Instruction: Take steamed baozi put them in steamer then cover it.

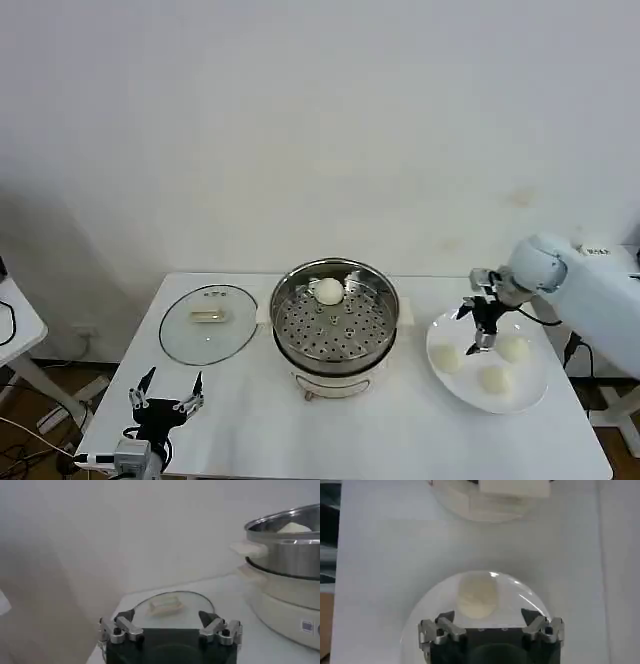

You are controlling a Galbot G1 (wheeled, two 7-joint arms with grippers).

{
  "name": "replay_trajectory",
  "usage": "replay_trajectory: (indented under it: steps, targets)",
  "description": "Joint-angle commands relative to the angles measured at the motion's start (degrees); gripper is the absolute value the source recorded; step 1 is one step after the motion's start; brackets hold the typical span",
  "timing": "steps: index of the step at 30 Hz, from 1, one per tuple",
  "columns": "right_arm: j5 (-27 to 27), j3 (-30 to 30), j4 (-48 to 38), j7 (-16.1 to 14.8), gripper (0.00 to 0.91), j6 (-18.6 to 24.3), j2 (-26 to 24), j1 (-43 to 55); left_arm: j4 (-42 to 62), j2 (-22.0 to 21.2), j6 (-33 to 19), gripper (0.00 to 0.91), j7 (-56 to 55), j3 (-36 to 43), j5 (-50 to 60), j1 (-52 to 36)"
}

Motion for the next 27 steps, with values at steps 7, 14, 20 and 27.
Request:
replay_trajectory:
  steps: [7,14,20,27]
  targets:
    - [-6.7,4.3,-5.7,-0.4,0.907,3.7,4.3,-5.0,0.5,0.0,0.0,0.907,0.1,0.0,0.2,0.0]
    - [-8.0,5.1,-7.5,0.1,0.907,4.5,5.4,-5.5,0.6,-0.2,0.0,0.907,0.1,0.0,0.4,0.2]
    - [-8.0,5.8,-7.0,0.2,0.907,4.5,5.3,-6.5,0.5,-0.2,0.0,0.907,0.1,0.0,0.5,0.3]
    - [-8.1,5.7,-7.3,0.3,0.907,4.6,5.7,-6.7,0.6,-0.4,0.0,0.907,0.1,0.1,0.5,0.3]
